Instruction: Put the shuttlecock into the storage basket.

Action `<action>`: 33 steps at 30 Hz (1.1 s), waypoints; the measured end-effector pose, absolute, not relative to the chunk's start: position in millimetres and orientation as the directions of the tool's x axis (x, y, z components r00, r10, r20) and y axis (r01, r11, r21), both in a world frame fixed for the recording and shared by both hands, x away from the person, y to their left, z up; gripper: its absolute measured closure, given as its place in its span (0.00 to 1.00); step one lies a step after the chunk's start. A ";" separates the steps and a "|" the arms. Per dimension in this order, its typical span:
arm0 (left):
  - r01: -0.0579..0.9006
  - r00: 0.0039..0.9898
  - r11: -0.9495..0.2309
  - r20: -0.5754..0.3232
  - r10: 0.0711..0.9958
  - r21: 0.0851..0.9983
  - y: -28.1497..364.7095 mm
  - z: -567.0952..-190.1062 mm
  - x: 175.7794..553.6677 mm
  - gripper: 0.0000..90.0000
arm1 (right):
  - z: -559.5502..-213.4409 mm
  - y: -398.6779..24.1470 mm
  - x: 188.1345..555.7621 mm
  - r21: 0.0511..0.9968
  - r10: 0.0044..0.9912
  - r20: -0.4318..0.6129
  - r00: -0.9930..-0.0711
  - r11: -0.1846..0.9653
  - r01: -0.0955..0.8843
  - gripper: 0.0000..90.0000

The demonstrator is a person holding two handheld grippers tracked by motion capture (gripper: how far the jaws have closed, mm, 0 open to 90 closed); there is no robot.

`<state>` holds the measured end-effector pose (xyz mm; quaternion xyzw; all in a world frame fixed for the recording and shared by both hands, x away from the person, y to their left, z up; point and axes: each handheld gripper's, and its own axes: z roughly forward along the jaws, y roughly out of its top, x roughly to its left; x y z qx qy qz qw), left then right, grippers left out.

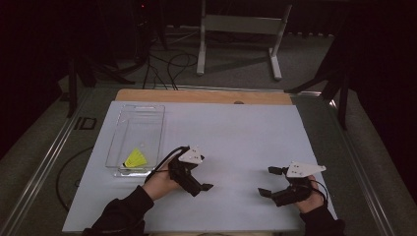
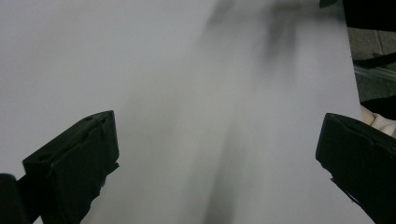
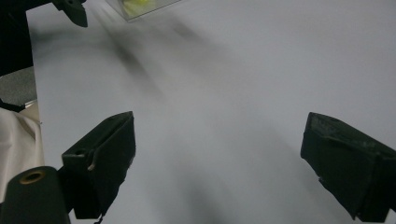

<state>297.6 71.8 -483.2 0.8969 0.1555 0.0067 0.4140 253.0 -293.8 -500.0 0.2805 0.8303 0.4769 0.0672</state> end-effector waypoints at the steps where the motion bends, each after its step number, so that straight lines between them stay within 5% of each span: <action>1: 0.277 0.951 -0.613 -0.119 0.285 0.740 74.1 -484.7 296.1 0.00 | -499.9 -293.9 252.9 0.828 0.530 0.155 -0.834 0.390 0.402 0.12; 33: 0.327 0.938 -0.603 -0.171 0.301 0.728 154.2 -511.4 253.3 0.00 | -502.6 -290.5 251.8 0.819 0.504 0.163 -0.848 0.411 0.401 0.11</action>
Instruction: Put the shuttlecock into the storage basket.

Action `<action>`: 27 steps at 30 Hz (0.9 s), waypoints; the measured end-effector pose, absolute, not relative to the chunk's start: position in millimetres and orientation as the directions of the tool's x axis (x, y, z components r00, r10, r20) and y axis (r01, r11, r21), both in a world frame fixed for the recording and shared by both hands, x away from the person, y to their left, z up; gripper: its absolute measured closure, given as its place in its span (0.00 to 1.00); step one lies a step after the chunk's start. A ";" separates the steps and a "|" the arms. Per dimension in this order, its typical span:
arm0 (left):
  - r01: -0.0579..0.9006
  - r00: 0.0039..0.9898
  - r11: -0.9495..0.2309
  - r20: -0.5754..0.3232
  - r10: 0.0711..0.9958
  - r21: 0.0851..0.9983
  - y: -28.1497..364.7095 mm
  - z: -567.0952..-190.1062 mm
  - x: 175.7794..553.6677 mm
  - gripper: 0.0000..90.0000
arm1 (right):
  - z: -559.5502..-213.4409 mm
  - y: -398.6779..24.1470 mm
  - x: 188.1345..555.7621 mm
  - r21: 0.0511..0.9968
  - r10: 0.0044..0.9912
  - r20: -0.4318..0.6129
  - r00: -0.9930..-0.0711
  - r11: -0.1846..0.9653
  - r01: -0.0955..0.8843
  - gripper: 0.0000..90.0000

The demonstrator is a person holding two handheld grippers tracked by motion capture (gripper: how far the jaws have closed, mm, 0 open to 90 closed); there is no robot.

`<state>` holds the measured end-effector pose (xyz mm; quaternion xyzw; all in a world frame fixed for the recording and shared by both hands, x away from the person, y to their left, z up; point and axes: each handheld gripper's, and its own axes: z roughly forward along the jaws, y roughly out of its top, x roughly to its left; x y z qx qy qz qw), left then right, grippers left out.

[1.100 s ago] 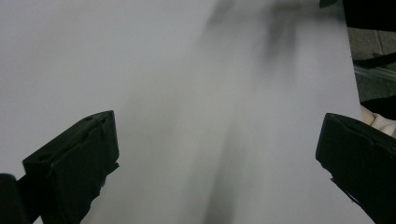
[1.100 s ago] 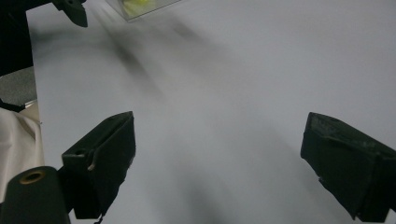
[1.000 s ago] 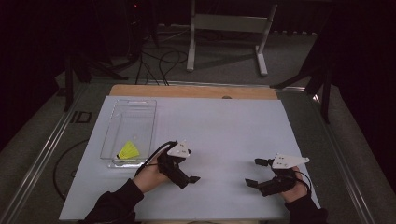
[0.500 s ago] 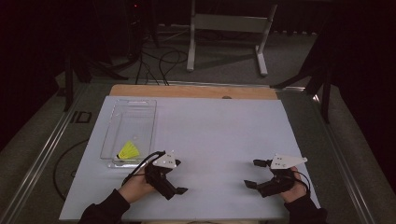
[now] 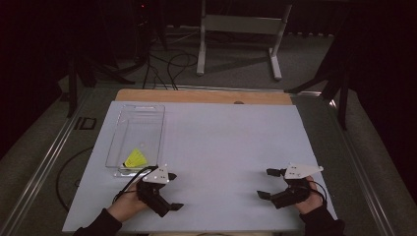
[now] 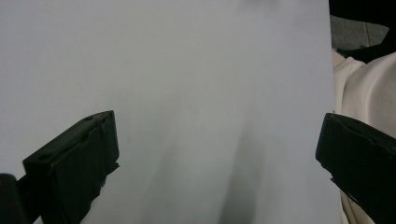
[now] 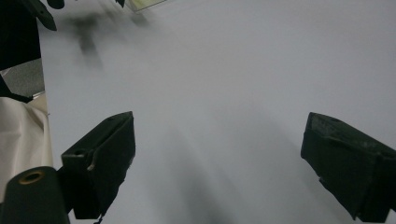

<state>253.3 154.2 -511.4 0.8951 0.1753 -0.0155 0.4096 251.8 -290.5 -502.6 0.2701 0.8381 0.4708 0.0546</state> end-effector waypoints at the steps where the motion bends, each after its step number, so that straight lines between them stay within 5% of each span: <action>1: 0.332 0.936 -0.598 -0.178 0.303 0.729 157.7 -512.2 251.8 0.00 | -502.4 -290.6 251.4 0.818 0.503 0.164 -0.849 0.412 0.402 0.11; 27: 0.411 0.893 -0.542 -0.203 0.402 0.733 208.9 -523.9 240.1 0.00 | -506.0 -292.5 252.3 0.814 0.506 0.167 -0.846 0.413 0.408 0.11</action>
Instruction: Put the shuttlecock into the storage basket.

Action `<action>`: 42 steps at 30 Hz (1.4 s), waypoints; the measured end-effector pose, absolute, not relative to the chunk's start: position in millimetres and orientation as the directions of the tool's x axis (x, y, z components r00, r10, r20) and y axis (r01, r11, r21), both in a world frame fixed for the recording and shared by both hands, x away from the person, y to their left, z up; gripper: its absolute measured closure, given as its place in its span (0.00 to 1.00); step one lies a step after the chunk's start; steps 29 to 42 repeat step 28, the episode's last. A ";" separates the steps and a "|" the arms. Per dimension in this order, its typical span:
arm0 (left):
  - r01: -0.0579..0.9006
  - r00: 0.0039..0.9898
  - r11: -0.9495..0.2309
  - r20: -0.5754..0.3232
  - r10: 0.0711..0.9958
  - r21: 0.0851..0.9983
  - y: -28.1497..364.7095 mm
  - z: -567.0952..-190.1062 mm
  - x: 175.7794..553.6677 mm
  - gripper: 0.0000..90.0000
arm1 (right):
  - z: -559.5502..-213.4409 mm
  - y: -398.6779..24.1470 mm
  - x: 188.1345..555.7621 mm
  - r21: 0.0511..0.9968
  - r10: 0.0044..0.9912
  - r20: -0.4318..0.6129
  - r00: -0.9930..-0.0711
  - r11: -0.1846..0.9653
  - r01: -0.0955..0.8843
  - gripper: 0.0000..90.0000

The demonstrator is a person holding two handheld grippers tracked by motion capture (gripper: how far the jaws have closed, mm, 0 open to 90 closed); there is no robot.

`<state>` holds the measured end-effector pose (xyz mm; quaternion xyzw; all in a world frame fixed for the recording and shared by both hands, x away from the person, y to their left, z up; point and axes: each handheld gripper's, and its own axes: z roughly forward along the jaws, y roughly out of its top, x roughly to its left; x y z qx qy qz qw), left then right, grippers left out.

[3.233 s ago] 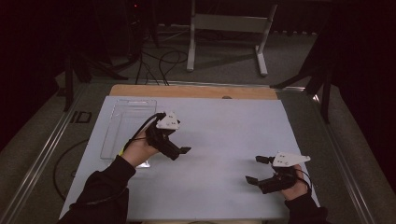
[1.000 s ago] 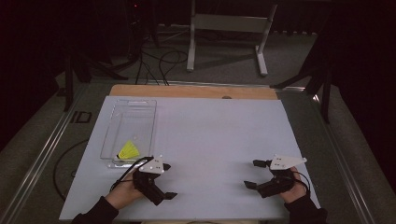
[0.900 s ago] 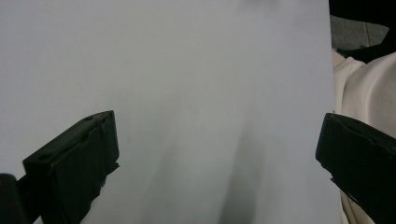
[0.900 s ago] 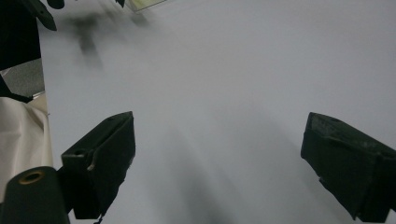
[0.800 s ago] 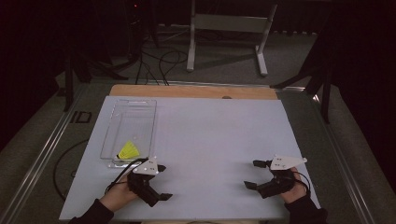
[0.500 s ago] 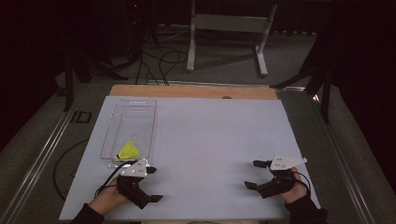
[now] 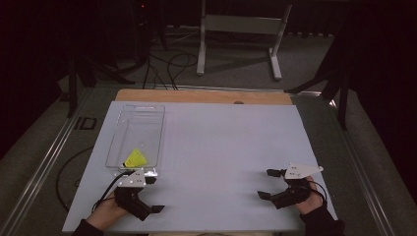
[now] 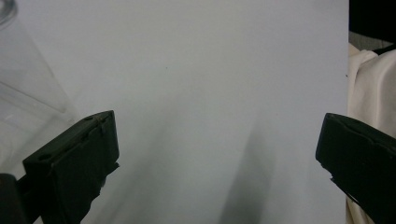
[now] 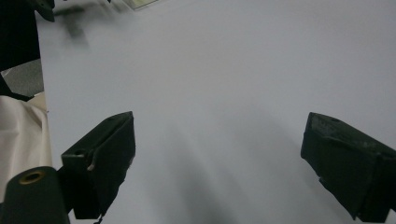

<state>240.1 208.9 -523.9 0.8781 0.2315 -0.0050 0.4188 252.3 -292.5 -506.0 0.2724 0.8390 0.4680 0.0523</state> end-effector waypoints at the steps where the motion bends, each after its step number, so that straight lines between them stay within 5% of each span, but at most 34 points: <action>1: 0.410 0.893 -0.541 -0.202 0.403 0.734 209.4 -524.1 240.1 0.00 | -506.2 -292.4 252.3 0.813 0.508 0.170 -0.845 0.411 0.411 0.11; 42: 0.424 0.884 -0.514 -0.216 0.415 0.746 211.2 -525.0 241.1 0.00 | -515.7 -291.0 254.4 0.793 0.513 0.171 -0.841 0.436 0.426 0.11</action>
